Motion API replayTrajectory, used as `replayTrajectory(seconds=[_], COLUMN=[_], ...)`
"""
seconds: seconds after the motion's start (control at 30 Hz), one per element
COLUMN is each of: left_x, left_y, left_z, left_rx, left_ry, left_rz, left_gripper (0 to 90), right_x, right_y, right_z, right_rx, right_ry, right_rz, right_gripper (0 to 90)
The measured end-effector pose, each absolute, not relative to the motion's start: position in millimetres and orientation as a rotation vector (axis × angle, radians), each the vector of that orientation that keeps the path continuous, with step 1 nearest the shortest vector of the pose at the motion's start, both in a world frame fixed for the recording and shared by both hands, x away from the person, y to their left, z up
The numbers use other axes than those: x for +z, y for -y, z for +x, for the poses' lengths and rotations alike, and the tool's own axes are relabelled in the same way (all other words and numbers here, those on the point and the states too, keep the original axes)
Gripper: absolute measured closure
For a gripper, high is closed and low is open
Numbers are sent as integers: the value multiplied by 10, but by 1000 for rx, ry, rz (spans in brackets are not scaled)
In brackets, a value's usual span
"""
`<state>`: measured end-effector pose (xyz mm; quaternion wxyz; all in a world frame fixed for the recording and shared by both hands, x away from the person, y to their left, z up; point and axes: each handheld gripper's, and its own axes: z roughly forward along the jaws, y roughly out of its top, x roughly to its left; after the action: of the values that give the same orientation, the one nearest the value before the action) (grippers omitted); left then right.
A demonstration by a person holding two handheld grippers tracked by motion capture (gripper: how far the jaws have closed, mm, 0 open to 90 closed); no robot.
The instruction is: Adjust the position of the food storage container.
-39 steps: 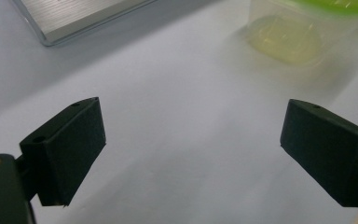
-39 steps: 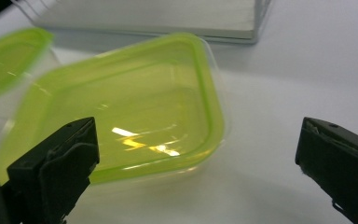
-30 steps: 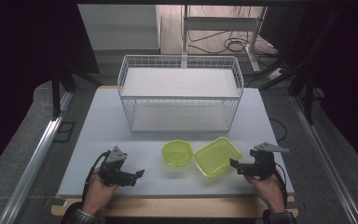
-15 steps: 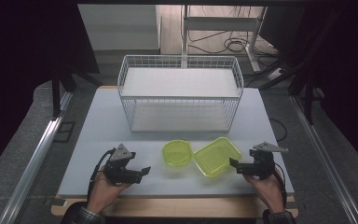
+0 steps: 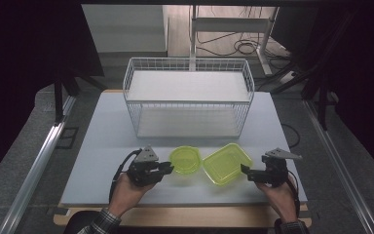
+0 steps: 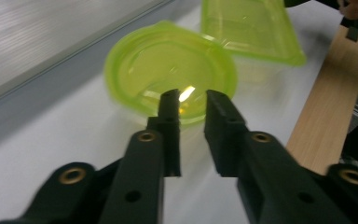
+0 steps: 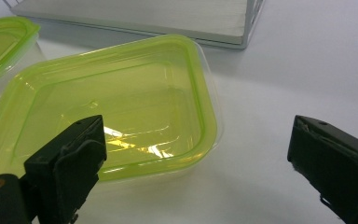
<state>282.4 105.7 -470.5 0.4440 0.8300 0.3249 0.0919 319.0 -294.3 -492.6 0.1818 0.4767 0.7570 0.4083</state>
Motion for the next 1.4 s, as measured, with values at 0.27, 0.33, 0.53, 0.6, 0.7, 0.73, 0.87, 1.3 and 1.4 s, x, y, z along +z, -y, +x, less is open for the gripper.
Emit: replayTrajectory(seconds=[0.27, 0.33, 0.53, 0.6, 0.7, 0.73, 0.87, 1.3, 1.4], left_x=[-4646, -4623, -4620, -4632, -4665, -4677, -4737, -4792, -4793], left_y=[-694, -604, -328, -241, -119, -87, 11, -129, -218], left_z=[2993, 3039, 3193, 3240, 3288, 3307, 3347, 3390, 3385], left_rx=[218, 221, 220, 210, 209, 210, 229, 217, 219], left_ry=[-757, -749, -735, -729, -728, -724, -747, -791, -809], left_rz=[2089, 2090, 2102, 2111, 2126, 2140, 2180, 2201, 2201], left_gripper=[897, 898, 898, 898, 898, 898, 898, 899, 898], right_x=[-4928, -4930, -4931, -4931, -4937, -4938, -4933, -4942, -4941], right_y=[2956, 2956, 2947, 2942, 2939, 2940, 2943, 2934, 2935], right_z=[3190, 3190, 3186, 3184, 3186, 3186, 3182, 3183, 3182], right_rx=[1133, 1129, 1120, 1118, 1116, 1115, 1114, 1104, 1105], right_ry=[-2135, -2136, -2142, -2144, -2147, -2148, -2144, -2155, -2154], right_rz=[1338, 1335, 1322, 1319, 1316, 1315, 1318, 1305, 1306], right_gripper=[55, 56, 63, 64, 64, 64, 66, 72, 73])
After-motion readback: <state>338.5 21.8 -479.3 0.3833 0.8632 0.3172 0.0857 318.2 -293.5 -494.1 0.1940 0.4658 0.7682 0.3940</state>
